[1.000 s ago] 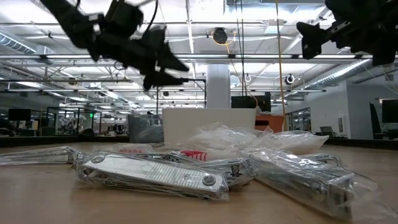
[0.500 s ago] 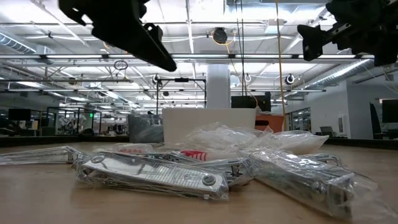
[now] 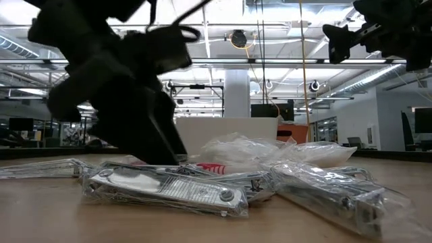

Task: Pick & Place Travel size toiletries
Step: Put the red toothbrush into the black bin

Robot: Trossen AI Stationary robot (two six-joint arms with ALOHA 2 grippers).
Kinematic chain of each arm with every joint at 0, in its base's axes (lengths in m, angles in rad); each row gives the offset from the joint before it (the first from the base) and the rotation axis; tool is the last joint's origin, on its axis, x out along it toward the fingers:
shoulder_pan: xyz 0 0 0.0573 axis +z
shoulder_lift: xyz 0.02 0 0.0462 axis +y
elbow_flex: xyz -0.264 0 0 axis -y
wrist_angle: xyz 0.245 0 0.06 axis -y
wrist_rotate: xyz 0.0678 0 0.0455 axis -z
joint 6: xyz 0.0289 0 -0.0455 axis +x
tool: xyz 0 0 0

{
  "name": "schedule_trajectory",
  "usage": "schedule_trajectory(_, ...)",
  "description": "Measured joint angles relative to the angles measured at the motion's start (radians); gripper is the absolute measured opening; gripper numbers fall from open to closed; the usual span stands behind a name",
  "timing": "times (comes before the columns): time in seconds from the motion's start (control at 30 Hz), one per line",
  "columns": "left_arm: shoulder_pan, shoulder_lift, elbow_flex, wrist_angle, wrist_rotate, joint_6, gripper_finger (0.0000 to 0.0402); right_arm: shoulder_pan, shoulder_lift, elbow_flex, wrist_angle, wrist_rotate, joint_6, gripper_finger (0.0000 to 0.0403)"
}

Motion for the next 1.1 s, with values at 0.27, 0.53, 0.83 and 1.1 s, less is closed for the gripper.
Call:
schedule_trajectory(0.27, 0.04, 0.003, 0.001, -0.074, 0.03, -0.071, 0.0285, 0.0, 0.0, 0.0, 0.002, 0.0, 0.0, 0.0281)
schedule_trajectory(0.53, 0.062, 0.001, 0.001, -0.088, 0.147, 0.003, 0.0243, 0.0, 0.001, 0.0, 0.002, 0.0, 0.0, 0.0281)
schedule_trajectory(0.83, 0.069, 0.006, -0.002, 0.012, 0.082, -0.19, 0.0096, 0.0, 0.001, 0.0, 0.001, 0.0, 0.0, 0.0281)
schedule_trajectory(1.1, 0.075, -0.011, -0.002, 0.041, 0.283, -0.163, 0.0035, 0.0, 0.001, 0.0, 0.001, 0.0, 0.0, 0.0281)
